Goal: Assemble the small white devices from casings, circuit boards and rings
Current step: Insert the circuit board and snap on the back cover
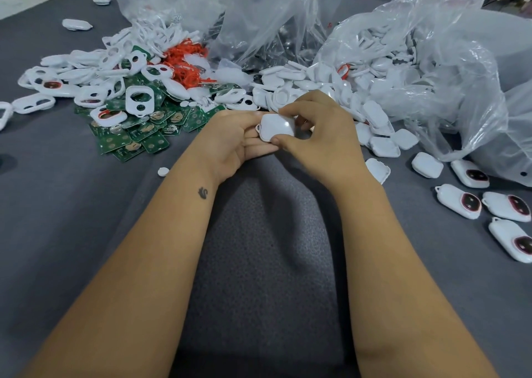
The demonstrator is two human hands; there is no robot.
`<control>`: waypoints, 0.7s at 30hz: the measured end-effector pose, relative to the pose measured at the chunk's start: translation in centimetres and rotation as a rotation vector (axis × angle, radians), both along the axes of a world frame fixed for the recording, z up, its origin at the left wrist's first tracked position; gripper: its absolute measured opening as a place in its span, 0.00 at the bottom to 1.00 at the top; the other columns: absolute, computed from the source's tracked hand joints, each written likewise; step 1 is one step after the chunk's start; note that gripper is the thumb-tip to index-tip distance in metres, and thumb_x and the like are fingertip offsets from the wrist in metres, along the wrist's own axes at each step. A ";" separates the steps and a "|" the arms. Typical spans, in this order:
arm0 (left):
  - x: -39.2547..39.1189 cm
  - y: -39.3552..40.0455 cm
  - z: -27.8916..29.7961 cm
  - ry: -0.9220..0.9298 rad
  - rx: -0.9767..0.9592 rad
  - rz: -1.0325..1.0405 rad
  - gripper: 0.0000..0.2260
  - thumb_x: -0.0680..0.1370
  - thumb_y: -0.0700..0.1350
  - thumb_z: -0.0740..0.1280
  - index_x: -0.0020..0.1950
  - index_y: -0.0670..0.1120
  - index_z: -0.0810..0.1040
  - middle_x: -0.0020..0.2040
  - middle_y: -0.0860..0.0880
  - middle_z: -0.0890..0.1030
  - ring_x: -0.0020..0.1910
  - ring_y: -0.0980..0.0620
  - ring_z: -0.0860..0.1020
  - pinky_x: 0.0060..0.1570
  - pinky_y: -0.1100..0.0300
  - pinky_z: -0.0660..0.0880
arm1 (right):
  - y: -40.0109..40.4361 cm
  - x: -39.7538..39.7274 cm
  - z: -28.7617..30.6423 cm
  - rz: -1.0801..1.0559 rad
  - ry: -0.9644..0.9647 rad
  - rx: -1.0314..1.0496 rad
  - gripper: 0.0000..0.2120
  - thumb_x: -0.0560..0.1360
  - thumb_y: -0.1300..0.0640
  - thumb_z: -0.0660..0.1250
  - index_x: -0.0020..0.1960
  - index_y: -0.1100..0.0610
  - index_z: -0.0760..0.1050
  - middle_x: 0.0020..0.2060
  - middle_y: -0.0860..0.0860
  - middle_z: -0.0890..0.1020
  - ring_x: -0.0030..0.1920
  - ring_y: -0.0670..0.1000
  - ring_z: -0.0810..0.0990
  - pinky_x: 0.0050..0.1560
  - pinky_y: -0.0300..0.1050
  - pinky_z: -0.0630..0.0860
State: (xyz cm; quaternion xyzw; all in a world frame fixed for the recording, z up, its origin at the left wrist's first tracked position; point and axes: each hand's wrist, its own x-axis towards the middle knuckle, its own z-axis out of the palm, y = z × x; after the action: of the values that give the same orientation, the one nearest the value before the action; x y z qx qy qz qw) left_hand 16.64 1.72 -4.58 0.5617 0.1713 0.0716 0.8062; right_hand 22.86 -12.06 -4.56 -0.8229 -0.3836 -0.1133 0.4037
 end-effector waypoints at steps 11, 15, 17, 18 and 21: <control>0.3 -0.1 0.5 0.101 -0.021 0.019 0.10 0.82 0.37 0.58 0.50 0.36 0.78 0.38 0.42 0.85 0.34 0.50 0.84 0.33 0.59 0.81 | -0.1 -0.2 0.4 0.014 0.014 -0.032 0.15 0.64 0.60 0.77 0.49 0.58 0.79 0.45 0.47 0.75 0.43 0.44 0.71 0.44 0.35 0.69; 0.3 -0.1 0.7 0.084 -0.086 0.020 0.11 0.82 0.36 0.57 0.49 0.35 0.78 0.37 0.41 0.85 0.35 0.48 0.85 0.32 0.59 0.81 | 0.1 -0.2 0.6 0.008 0.075 0.056 0.06 0.69 0.63 0.71 0.46 0.57 0.81 0.44 0.48 0.75 0.45 0.46 0.73 0.45 0.33 0.67; 0.3 -0.2 0.7 0.079 -0.082 0.022 0.11 0.82 0.36 0.57 0.48 0.35 0.77 0.36 0.42 0.85 0.34 0.48 0.85 0.32 0.59 0.81 | 0.2 -0.3 0.6 -0.001 0.130 0.104 0.07 0.70 0.65 0.70 0.47 0.57 0.81 0.43 0.48 0.75 0.44 0.46 0.73 0.45 0.32 0.67; 0.3 -0.2 0.7 0.079 -0.078 0.021 0.11 0.82 0.36 0.57 0.47 0.35 0.77 0.36 0.42 0.85 0.34 0.48 0.85 0.32 0.59 0.81 | 0.1 -0.3 0.7 -0.004 0.145 0.109 0.10 0.70 0.65 0.70 0.50 0.56 0.81 0.43 0.48 0.76 0.43 0.46 0.73 0.45 0.32 0.68; 0.4 -0.1 0.6 0.085 -0.084 0.030 0.11 0.82 0.36 0.57 0.47 0.36 0.77 0.35 0.42 0.85 0.33 0.49 0.84 0.30 0.60 0.80 | -0.1 -0.1 0.7 -0.003 0.118 0.020 0.17 0.68 0.62 0.74 0.57 0.56 0.80 0.45 0.49 0.75 0.45 0.46 0.73 0.47 0.33 0.68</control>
State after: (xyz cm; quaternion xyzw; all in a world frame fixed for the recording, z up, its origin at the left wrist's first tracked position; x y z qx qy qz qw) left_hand 17.04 1.59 -3.99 0.5271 0.2167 0.0524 0.8200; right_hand 22.71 -12.20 -3.87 -0.8247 -0.3568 -0.0690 0.4335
